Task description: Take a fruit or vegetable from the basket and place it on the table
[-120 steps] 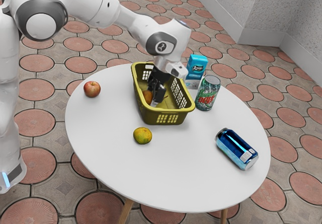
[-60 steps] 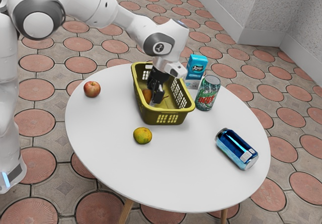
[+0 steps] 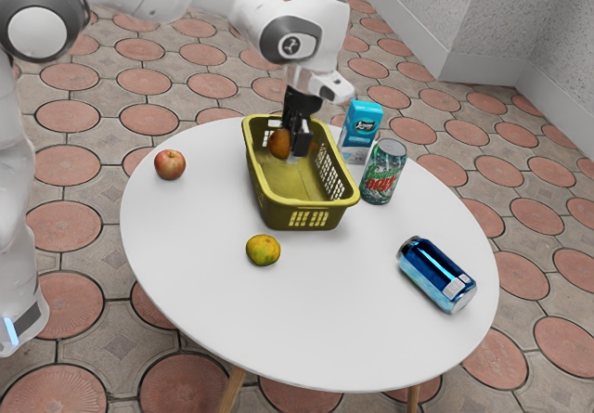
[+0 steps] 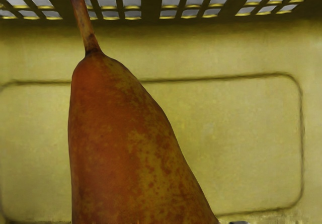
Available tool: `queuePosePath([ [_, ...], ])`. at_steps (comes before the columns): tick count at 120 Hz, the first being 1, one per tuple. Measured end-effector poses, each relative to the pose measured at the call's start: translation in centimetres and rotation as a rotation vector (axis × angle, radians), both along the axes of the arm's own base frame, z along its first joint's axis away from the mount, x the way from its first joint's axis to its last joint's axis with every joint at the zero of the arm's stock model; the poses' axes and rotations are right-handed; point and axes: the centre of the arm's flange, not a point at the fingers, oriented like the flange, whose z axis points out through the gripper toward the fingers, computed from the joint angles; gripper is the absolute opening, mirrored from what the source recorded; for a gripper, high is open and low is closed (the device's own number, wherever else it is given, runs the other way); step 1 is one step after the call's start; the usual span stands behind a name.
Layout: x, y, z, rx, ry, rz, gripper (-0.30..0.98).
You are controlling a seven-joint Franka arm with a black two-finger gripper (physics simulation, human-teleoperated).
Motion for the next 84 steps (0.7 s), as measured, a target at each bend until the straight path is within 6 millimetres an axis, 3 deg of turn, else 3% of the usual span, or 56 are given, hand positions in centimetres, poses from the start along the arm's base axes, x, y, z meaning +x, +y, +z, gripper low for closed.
queuePosePath([
  [11,-1.0,-0.1,2.8,-0.006,-0.025,-0.004,0.29],
  [22,-2.0,-1.3,4.1,-0.013,-0.019,-0.027,0.28],
  [31,-3.2,-4.3,5.3,-0.016,-0.017,-0.084,0.27],
  [56,-4.7,-15.2,6.5,0.003,-0.011,-0.276,0.26],
  [84,-5.7,-24.2,6.7,0.002,-0.022,-0.416,0.27],
])
